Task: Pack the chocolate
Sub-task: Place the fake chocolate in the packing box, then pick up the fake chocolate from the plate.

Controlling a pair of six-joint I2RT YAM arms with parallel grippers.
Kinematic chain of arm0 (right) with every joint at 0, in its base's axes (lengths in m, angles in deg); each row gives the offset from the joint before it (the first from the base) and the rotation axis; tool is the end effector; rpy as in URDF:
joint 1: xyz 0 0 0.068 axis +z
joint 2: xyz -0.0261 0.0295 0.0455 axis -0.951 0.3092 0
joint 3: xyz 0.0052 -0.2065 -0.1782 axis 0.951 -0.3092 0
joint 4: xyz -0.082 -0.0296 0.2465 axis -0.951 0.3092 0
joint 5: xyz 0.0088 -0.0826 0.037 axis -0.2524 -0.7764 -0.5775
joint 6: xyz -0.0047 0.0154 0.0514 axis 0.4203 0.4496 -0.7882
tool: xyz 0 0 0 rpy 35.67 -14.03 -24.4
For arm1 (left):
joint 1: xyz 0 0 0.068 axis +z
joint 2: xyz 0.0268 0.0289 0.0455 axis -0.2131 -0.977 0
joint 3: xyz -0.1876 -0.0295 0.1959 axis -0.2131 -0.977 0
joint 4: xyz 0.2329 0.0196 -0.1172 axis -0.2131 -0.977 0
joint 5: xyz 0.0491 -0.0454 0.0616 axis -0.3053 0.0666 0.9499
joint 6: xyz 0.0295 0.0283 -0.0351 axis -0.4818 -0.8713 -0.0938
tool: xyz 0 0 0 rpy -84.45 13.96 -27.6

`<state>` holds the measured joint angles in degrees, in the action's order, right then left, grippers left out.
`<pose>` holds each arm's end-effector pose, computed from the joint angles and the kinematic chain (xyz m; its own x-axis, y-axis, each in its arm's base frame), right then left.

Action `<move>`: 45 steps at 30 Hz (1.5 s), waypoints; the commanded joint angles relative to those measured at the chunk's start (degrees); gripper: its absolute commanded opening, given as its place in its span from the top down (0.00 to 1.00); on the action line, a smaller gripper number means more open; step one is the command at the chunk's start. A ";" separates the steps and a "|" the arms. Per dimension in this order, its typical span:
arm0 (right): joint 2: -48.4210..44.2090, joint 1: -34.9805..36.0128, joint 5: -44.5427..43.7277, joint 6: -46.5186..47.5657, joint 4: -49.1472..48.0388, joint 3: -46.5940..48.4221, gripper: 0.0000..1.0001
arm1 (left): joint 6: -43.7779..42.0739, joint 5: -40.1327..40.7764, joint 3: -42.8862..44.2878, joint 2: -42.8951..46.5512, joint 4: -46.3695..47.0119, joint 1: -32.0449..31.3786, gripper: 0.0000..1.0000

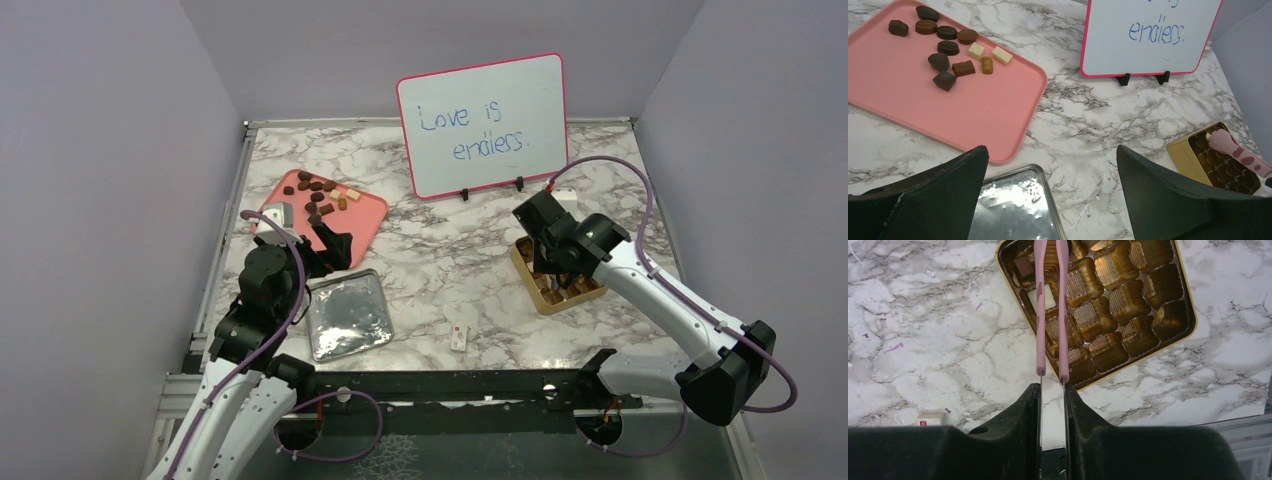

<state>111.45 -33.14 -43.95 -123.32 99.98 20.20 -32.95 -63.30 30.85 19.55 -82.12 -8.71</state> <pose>0.1789 0.1221 0.3121 -0.8079 0.0151 -0.5891 0.1015 0.9883 -0.1140 0.1201 -0.0400 0.3108 -0.2867 -0.3468 -0.8930 0.0936 0.9176 -0.3864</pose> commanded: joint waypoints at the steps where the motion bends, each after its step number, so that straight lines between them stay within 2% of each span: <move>1: -0.48 -1.18 1.29 0.82 0.77 -1.65 0.77 | -0.72 -1.16 1.06 0.92 0.84 0.01 0.01; 26: -0.16 -2.63 0.11 -4.22 5.00 -4.01 0.73 | -0.73 -1.39 0.78 1.46 1.00 0.01 0.01; 37: -0.23 -2.64 1.10 -3.44 3.86 -4.63 0.65 | -0.69 -1.41 0.71 1.60 1.01 0.01 0.01; 45: -0.16 -2.59 1.44 -2.70 3.64 -4.18 0.63 | -0.64 -1.32 0.73 1.57 1.10 0.01 0.01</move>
<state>111.73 -35.37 -42.68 -126.01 103.35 16.09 -32.97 -63.37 30.85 20.53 -82.10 -8.71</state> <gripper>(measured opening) 0.369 0.990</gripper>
